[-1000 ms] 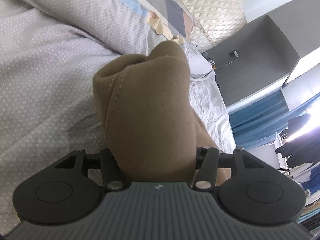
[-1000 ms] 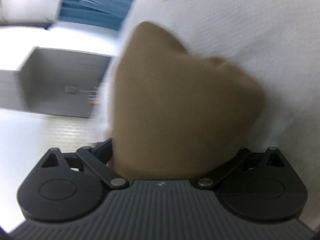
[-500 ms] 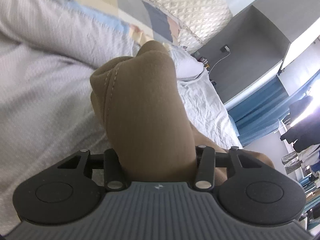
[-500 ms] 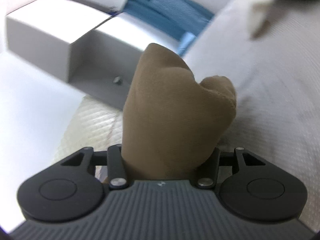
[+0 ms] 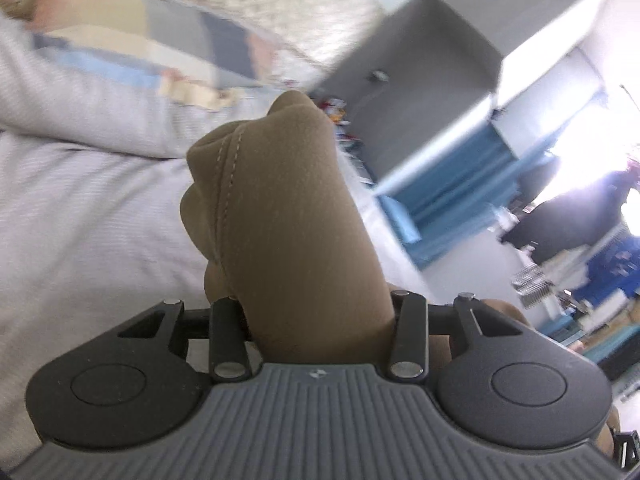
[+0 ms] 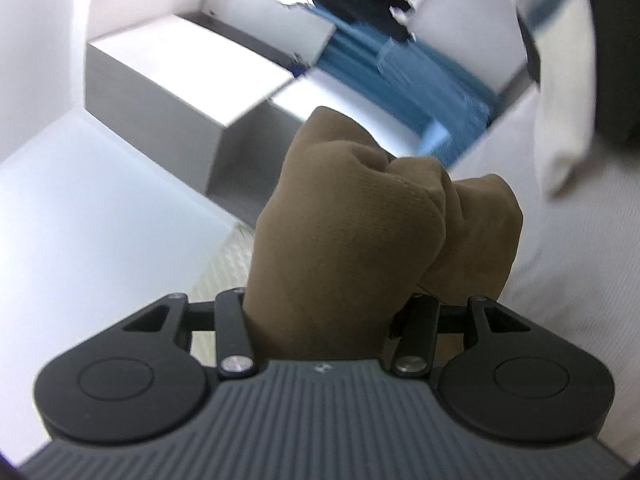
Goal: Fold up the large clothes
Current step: 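Lift and carry the bundle with both grippers toward the green clothes pile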
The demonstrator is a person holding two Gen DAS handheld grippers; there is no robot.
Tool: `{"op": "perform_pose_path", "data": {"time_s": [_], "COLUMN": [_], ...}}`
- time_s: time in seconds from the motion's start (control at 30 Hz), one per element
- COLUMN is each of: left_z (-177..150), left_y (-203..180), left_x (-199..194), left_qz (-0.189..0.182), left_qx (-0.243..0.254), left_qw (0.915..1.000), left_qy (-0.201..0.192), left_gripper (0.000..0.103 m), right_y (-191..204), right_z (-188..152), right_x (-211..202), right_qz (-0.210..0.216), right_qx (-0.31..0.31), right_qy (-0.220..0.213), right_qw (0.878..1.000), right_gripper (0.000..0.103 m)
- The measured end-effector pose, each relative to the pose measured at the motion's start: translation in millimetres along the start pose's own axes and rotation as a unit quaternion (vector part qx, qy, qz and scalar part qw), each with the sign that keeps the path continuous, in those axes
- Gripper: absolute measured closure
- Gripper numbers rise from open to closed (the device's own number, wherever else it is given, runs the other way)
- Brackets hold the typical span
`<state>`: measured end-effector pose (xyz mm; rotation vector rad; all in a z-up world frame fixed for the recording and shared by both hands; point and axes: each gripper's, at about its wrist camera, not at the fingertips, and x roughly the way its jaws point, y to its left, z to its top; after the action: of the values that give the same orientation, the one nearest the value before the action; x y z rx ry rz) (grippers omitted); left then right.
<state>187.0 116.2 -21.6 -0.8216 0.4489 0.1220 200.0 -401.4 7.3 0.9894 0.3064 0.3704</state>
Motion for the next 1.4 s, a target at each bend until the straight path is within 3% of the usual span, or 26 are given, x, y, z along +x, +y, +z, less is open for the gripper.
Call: {"op": "perform_pose_path", "data": {"time_s": [0.17, 0.37, 0.5, 0.67, 0.8, 0.97, 1.4], "left_z": [-16.1, -52.6, -92.3, -144.6, -186.5, -215.2, -240.0], "left_y": [-77.9, -177.6, -233.9, -272.8, -279.1, -257.7, -175.0], "left_x": [2.0, 42.9, 77.7, 125.0, 164.3, 201.3, 204.9], "left_qz": [-0.066, -0.132, -0.162, -0.181, -0.185, -0.198, -0.211], "left_qx": [0.024, 0.048, 0.070, 0.106, 0.136, 0.171, 0.224], "left_qw": [0.9976, 0.9890, 0.9807, 0.9681, 0.9572, 0.9452, 0.9288], "left_qy": [0.003, 0.047, 0.085, 0.137, 0.176, 0.195, 0.207], "left_gripper": [0.056, 0.056, 0.056, 0.056, 0.056, 0.056, 0.056], "right_y": [15.8, 11.8, -14.3, -52.9, -93.3, -130.9, -182.8], "right_z": [51.4, 108.3, 138.5, 147.1, 130.1, 103.4, 11.6], "right_x": [-54.1, -119.3, -142.7, -170.3, -189.8, -203.1, -229.8], "right_qz": [0.004, -0.030, -0.068, -0.114, -0.145, -0.165, -0.187], "right_qx": [-0.024, -0.048, -0.048, -0.039, -0.025, -0.011, 0.042], "right_qy": [-0.060, -0.136, -0.176, -0.208, -0.216, -0.207, -0.168], "right_qw": [0.998, 0.989, 0.981, 0.971, 0.965, 0.964, 0.967], "right_gripper": [0.051, 0.051, 0.051, 0.051, 0.051, 0.051, 0.052]}}
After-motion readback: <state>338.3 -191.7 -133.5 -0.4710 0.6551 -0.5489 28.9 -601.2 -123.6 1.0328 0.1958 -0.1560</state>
